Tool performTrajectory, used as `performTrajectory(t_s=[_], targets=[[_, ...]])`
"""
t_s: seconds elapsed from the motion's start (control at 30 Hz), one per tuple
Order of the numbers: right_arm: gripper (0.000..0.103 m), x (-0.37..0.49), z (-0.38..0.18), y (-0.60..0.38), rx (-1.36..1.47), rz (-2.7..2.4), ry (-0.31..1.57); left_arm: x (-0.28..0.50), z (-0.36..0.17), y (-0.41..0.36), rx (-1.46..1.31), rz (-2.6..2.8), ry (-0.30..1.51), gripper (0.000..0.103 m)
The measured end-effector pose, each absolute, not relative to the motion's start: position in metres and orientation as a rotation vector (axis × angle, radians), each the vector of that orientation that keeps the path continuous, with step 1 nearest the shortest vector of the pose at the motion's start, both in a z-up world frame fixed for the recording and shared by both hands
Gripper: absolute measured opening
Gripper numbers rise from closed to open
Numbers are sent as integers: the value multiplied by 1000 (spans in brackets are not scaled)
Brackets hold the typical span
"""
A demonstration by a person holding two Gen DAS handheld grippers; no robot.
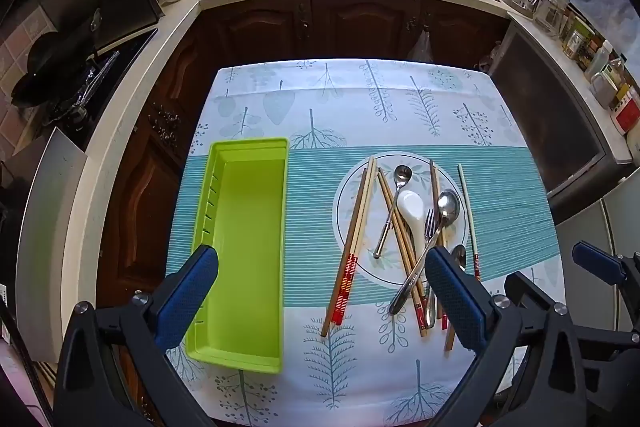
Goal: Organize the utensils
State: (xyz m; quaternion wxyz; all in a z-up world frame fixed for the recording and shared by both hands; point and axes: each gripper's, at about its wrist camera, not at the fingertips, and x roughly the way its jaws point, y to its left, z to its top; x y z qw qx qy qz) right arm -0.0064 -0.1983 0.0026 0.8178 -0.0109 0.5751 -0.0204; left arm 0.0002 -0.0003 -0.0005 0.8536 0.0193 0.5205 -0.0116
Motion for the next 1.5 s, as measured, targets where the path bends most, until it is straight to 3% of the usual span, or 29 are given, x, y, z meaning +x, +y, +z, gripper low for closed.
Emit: performTrajectory(t_s=[1.5], targets=[[79, 3, -4, -198, -62, -32, 1229, -7, 5, 11, -17, 52, 1056, 102]])
